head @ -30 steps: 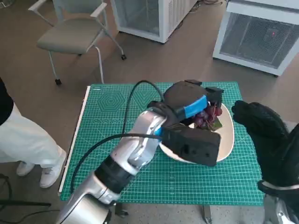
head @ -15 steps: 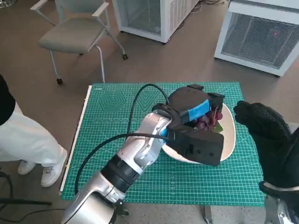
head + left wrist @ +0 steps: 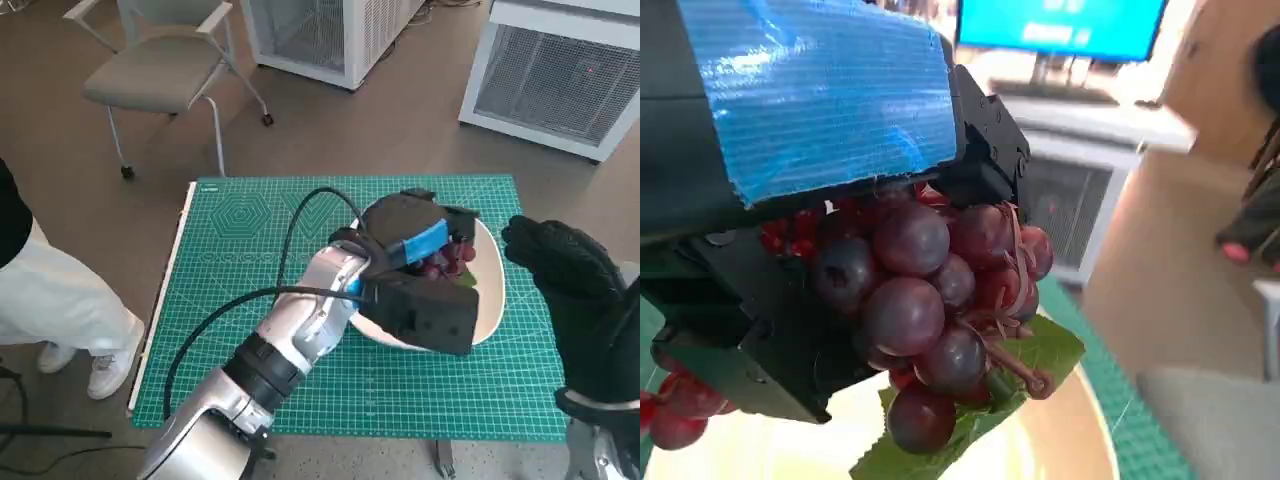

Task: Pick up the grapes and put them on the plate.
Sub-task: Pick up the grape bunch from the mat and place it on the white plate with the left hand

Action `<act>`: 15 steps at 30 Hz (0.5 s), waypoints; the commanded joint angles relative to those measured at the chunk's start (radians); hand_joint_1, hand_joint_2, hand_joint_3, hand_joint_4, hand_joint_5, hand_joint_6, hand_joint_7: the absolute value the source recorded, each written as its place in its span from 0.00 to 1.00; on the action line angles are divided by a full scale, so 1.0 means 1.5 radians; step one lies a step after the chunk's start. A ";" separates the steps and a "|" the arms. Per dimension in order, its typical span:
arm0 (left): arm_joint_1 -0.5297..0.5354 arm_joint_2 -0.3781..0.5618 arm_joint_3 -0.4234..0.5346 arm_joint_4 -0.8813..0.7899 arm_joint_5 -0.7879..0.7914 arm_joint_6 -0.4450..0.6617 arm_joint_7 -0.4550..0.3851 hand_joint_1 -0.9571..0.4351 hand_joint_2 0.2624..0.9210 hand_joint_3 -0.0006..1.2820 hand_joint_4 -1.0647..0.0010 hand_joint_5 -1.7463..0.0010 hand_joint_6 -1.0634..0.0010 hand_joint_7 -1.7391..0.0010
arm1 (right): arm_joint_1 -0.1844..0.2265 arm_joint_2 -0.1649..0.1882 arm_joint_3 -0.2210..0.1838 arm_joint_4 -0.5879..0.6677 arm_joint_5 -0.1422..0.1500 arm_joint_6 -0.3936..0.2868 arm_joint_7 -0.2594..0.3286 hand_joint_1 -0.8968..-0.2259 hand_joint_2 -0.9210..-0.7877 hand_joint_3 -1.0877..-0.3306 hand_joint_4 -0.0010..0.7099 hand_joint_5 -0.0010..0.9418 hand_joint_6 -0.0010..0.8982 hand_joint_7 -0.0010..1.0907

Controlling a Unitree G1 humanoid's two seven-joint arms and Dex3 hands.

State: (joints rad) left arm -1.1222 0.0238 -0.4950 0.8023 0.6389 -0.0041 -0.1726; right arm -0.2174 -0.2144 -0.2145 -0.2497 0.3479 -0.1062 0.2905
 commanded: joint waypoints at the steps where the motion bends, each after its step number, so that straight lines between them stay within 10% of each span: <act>1: -0.030 -0.007 -0.006 0.010 -0.002 0.020 -0.037 0.67 0.83 0.18 0.70 0.57 0.61 0.63 | 0.011 0.001 0.002 0.012 -0.003 0.001 0.000 0.52 0.00 0.68 0.65 0.03 0.12 0.76; 5: -0.035 -0.005 -0.020 0.019 0.010 0.026 -0.046 0.61 0.83 0.06 0.79 0.90 0.70 0.87 | 0.010 0.000 0.002 0.014 -0.003 -0.001 0.000 0.52 0.00 0.68 0.65 0.03 0.12 0.76; 15: -0.042 0.001 -0.020 0.044 0.001 0.001 -0.059 0.54 0.82 0.01 0.88 1.00 0.76 0.97 | 0.007 -0.001 0.002 0.020 -0.006 -0.004 -0.002 0.52 0.00 0.69 0.65 0.03 0.12 0.76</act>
State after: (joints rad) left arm -1.1614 0.0268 -0.5281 0.8568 0.6529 0.0134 -0.2427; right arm -0.2175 -0.2148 -0.2142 -0.2337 0.3478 -0.1175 0.2906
